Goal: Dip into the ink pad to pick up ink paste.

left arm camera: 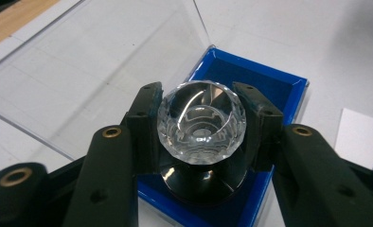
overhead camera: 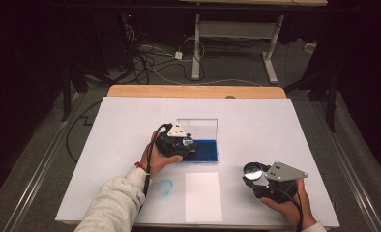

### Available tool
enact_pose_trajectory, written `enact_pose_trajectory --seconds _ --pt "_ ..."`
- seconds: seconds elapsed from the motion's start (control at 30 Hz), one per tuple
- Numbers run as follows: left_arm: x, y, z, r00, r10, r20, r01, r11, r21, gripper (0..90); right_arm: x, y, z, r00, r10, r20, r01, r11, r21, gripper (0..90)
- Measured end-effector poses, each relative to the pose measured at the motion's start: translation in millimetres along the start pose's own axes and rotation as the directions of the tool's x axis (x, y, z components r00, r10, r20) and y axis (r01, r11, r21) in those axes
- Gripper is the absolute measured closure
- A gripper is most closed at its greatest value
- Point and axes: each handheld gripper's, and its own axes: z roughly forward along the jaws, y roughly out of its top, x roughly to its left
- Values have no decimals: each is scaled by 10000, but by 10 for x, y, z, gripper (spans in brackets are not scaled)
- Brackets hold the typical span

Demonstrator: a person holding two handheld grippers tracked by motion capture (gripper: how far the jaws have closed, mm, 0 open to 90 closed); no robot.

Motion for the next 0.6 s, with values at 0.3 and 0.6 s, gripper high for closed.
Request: enact_pose_trajectory --seconds 0.3,0.6 --pt "-25 12 -6 9999 -23 104 22 9999 112 545 -9 -2 -6 10000 -3 41 3 10000 2 391" --pt "-27 13 5 10000 -3 -1 3 9998 209 545 11 4 8 10000 -78 19 78 9999 96 390"
